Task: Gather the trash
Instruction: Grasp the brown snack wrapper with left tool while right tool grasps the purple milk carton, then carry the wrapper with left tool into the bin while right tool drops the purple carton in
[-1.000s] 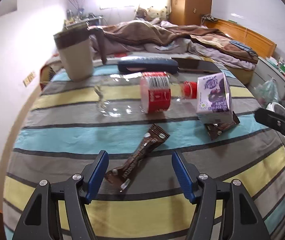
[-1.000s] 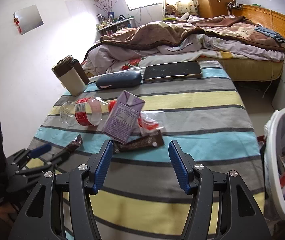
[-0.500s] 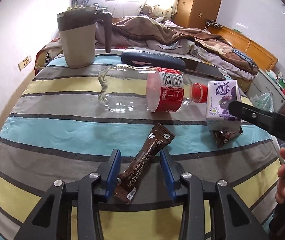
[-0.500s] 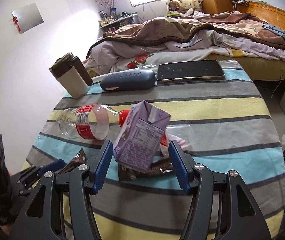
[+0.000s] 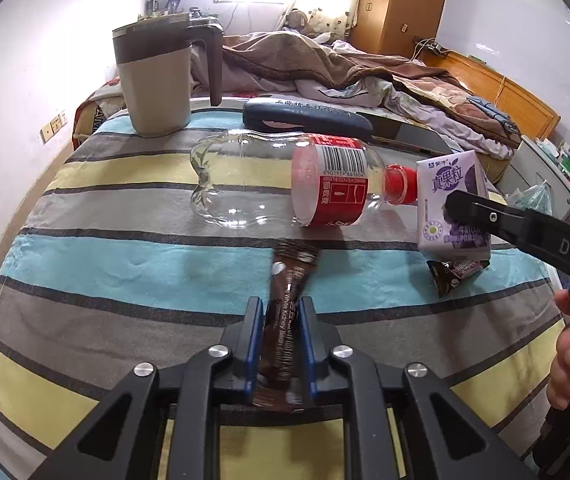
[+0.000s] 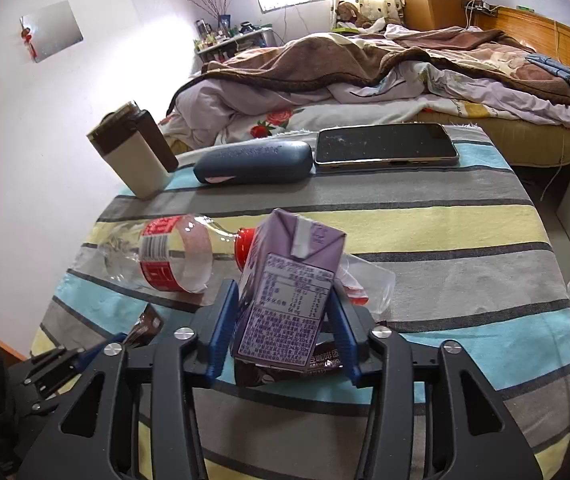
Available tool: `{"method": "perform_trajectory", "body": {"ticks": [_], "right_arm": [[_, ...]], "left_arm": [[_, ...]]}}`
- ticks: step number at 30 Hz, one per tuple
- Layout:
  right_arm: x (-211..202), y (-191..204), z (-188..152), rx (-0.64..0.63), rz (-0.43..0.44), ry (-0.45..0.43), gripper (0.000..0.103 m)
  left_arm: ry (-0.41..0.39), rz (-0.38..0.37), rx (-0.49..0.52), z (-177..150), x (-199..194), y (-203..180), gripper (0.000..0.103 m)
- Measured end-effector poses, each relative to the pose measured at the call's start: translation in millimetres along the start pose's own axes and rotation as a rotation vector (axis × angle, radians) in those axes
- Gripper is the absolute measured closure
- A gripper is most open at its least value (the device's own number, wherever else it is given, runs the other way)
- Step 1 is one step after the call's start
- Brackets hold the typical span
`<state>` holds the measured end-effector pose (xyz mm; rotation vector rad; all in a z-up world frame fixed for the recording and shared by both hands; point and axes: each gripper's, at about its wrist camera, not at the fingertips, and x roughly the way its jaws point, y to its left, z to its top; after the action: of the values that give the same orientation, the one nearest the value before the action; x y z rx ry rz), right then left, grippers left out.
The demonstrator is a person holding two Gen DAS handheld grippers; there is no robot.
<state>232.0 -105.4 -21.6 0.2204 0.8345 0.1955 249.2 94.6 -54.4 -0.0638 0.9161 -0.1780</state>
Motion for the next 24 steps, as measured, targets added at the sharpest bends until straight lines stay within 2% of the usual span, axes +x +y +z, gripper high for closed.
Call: {"method": "perform_trajectory", "body": {"ticks": [3,7,24], "right_arm": [[-3.5,0.1,-1.0,-0.005,0.008,-0.005,0.062],[-9.2,-0.2,-2.7,-0.007,0.018,-0.012,0.065],[-40.2,-6.0,-19.7,-0.036,0.081,-0.021,0.065]], "left_arm": [[0.0,-0.018,-0.015,-0.7,-3.1,1.1,0.087],[-0.006,-0.008,-0.008,-2.8,-8.0,-3.2,0.087],[-0.067,-0.024,-0.009,-16.2,-51.7,-24.3,0.087]]}}
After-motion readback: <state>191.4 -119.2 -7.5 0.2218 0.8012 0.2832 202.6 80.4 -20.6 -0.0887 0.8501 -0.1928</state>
